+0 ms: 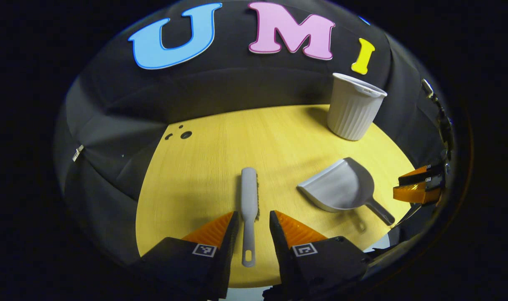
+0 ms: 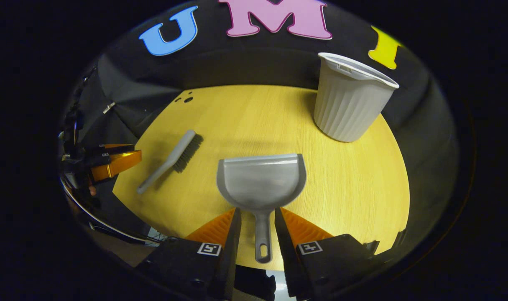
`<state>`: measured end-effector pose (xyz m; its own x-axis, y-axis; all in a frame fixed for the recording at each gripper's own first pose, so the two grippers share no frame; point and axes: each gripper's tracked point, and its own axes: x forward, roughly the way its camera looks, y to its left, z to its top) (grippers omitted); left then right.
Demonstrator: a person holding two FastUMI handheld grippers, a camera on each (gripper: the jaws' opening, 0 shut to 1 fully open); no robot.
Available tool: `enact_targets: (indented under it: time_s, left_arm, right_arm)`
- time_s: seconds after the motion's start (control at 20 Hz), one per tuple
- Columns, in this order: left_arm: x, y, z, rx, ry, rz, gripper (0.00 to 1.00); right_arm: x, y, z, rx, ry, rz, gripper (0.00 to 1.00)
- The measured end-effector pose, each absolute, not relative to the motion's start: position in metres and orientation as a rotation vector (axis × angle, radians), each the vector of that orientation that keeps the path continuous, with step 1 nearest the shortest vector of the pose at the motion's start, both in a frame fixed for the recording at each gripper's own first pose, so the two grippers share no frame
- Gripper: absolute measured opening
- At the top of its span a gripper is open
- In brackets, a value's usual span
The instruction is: Pick up the small broom and dustpan from the desktop, sweep the trash into the dustpan with the broom, and then empty the trash into the garbage bin.
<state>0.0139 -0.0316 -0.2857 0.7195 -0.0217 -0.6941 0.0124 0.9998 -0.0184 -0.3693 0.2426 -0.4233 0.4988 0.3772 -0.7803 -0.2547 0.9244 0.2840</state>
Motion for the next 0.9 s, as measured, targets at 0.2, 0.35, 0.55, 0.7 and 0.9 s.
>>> enact_targets:
  time_s: [0.2,0.35,0.55,0.7,0.9]
  left_arm:
    - [0.025,-0.041,-0.25,-0.031,0.623,-0.033,0.52]
    - [0.035,-0.054,-0.219,-0.065,0.513,-0.067,0.54]
    - [0.044,-0.058,-0.195,-0.016,0.442,-0.074,0.71]
    - [0.044,-0.064,-0.173,0.001,0.368,-0.083,0.82]
    - [0.045,-0.071,-0.161,-0.003,0.345,-0.097,0.87]
  right_arm:
    - [-0.348,0.246,-0.382,0.185,0.785,0.364,0.58]
    - [-0.332,0.241,-0.348,0.151,0.634,0.351,0.58]
    - [-0.321,0.232,-0.32,0.095,0.523,0.336,0.66]
    - [-0.316,0.23,-0.308,0.114,0.486,0.317,0.78]
    - [-0.312,0.223,-0.296,0.138,0.447,0.295,0.81]
